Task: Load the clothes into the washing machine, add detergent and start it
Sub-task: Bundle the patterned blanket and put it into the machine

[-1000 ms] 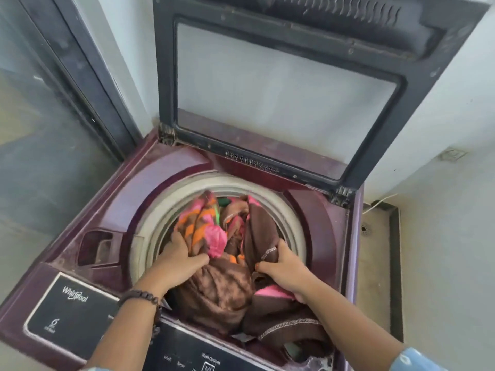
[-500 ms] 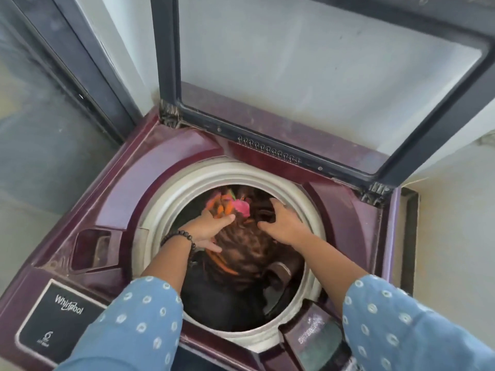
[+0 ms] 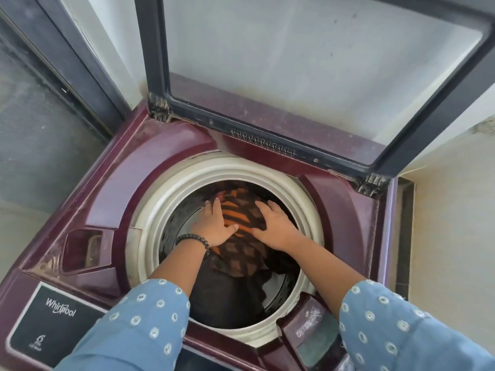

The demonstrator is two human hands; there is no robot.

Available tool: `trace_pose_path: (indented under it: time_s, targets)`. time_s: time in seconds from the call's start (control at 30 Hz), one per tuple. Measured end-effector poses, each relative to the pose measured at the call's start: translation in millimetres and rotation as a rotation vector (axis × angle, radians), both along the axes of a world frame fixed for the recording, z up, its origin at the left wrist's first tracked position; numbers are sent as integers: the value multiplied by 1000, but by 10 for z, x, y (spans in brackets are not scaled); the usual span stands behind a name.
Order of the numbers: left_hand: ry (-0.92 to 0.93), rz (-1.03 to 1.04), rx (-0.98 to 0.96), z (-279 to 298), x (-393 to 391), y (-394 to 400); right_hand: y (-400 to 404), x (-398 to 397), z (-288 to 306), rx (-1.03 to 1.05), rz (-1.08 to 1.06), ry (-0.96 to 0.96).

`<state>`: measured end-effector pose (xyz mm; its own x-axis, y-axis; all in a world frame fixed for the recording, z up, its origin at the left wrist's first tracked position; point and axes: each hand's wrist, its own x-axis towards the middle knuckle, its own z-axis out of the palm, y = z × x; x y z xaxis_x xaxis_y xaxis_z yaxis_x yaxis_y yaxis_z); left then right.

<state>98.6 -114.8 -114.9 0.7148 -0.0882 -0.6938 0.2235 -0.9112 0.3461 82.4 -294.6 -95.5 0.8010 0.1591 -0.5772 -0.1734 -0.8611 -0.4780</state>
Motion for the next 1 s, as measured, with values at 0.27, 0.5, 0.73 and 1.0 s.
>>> trace_pose_path:
  time_s: [0.27,0.5,0.73,1.0]
  targets:
    - [-120,-158,168,86,-55,-41,33,-92,105,-57,46,-33]
    - [-178,-223,201,250,-183,-100,26,-243,253,-108,66,-70]
    - [-318,-213,162,513,-433,-249,70,-485,454,-196,134,-176]
    - [-582,-188,221,705,-670,-302,6,-721,611,-279,160,-300]
